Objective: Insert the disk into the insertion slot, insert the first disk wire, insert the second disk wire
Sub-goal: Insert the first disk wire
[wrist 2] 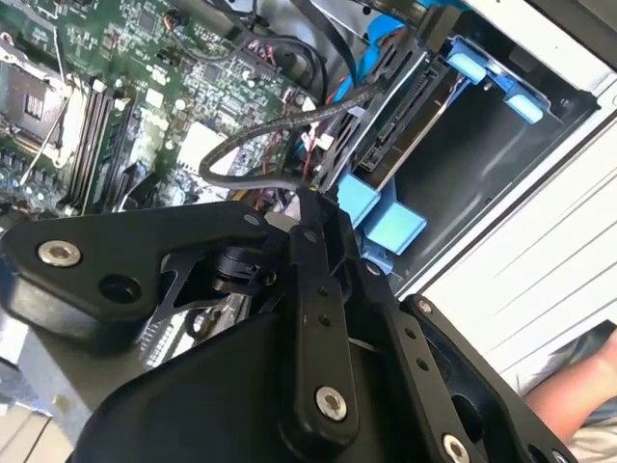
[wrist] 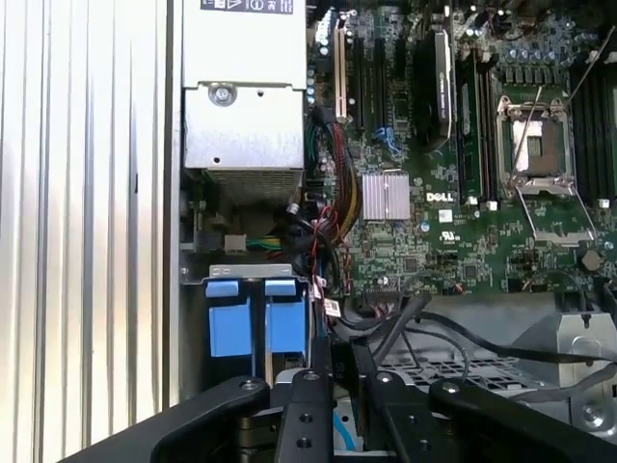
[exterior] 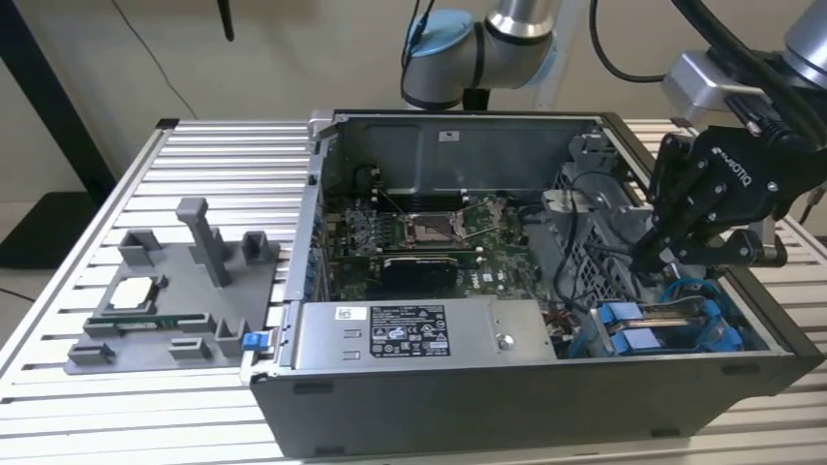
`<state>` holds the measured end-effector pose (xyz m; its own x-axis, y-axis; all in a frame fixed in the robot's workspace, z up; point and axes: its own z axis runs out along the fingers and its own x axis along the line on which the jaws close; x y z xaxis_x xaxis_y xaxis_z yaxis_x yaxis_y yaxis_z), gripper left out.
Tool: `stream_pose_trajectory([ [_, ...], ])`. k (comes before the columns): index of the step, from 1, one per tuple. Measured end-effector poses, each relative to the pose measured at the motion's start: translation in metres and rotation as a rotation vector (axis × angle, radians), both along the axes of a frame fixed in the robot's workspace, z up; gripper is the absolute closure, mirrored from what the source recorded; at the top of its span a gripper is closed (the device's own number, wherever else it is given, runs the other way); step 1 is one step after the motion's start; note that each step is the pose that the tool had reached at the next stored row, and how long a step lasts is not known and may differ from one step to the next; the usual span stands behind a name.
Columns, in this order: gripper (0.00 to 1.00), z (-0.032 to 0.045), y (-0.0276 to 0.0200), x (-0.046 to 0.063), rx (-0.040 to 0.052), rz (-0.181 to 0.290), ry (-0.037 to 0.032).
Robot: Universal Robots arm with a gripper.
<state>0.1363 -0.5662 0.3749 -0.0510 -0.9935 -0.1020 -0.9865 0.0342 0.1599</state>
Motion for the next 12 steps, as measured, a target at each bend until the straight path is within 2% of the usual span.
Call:
stream_pose_trajectory([
  [11, 1.00, -0.0028, -0.0047, 0.0069, -0.0026, 0.000, 0.0654],
  [12, 1.00, -0.0034, -0.0056, 0.0081, -0.0029, 0.000, 0.0767],
])
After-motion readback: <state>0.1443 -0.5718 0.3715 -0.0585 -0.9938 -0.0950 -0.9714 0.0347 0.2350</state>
